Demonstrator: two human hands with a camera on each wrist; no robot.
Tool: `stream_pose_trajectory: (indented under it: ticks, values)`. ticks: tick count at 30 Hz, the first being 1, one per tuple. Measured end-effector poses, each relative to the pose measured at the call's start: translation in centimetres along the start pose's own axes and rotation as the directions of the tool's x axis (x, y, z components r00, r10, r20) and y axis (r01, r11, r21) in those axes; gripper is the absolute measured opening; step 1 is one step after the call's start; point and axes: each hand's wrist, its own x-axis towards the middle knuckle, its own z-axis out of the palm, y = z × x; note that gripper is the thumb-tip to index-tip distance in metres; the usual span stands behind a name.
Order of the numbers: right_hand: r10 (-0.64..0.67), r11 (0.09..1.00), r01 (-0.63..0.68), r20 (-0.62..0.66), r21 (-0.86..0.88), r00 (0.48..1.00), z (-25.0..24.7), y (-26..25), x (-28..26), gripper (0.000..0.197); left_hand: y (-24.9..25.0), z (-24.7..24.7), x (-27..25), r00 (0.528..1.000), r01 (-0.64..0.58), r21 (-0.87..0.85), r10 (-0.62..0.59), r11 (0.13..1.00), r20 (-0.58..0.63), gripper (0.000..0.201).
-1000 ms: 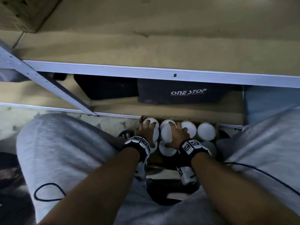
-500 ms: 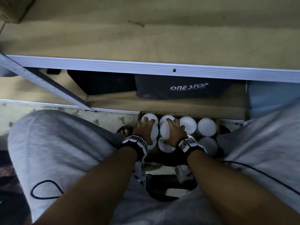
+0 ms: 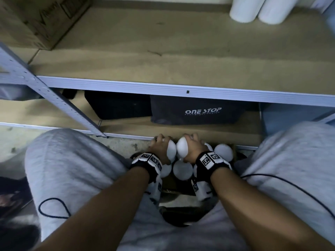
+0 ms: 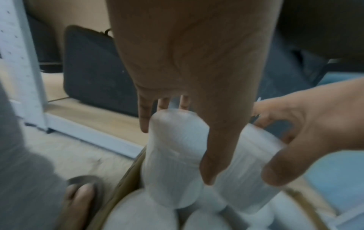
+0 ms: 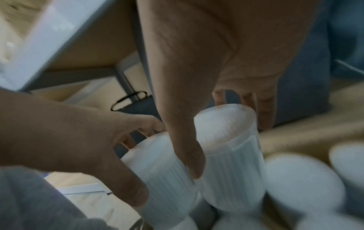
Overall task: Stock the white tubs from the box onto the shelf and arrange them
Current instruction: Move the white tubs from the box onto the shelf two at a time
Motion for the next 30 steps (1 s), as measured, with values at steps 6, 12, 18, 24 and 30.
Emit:
stream_pose_trajectory:
  ticks: [6, 12, 18, 24, 30]
  values:
    - [-0.04, 0.999, 0.04, -0.05, -0.012, 0.998, -3.8, -0.5, -2.5, 0.094, 1.5, -3.8, -1.5, 0.999, -0.044, -0.048, 0.043, 0.998, -0.028, 0.107]
    - [-0.067, 0.998, 0.066, -0.098, -0.01, 0.993, -8.8, -1.5, -6.5, 0.092, 2.2, -9.5, -4.5, 0.984, -0.14, 0.044, 0.144, 0.989, -0.107, 0.095]
    - [-0.165, 0.986, 0.159, -0.169, -0.049, 0.972, -14.3, -3.2, -11.6, 0.096, 3.1, -15.5, -8.6, 0.967, -0.222, 0.033, 0.224, 0.975, -0.119, 0.091]
    - [-0.288, 0.957, 0.284, -0.265, -0.054, 0.92, -20.8, -3.8, -16.7, 0.096, 4.5, -21.7, -13.1, 0.914, -0.322, 0.072, 0.33, 0.944, -0.236, 0.087]
    - [-0.312, 0.92, 0.385, -0.457, 0.073, 0.833, -24.6, -3.4, -18.7, 0.094, 5.9, -26.6, -14.6, 0.85, -0.344, 0.122, 0.364, 0.931, -0.381, 0.087]
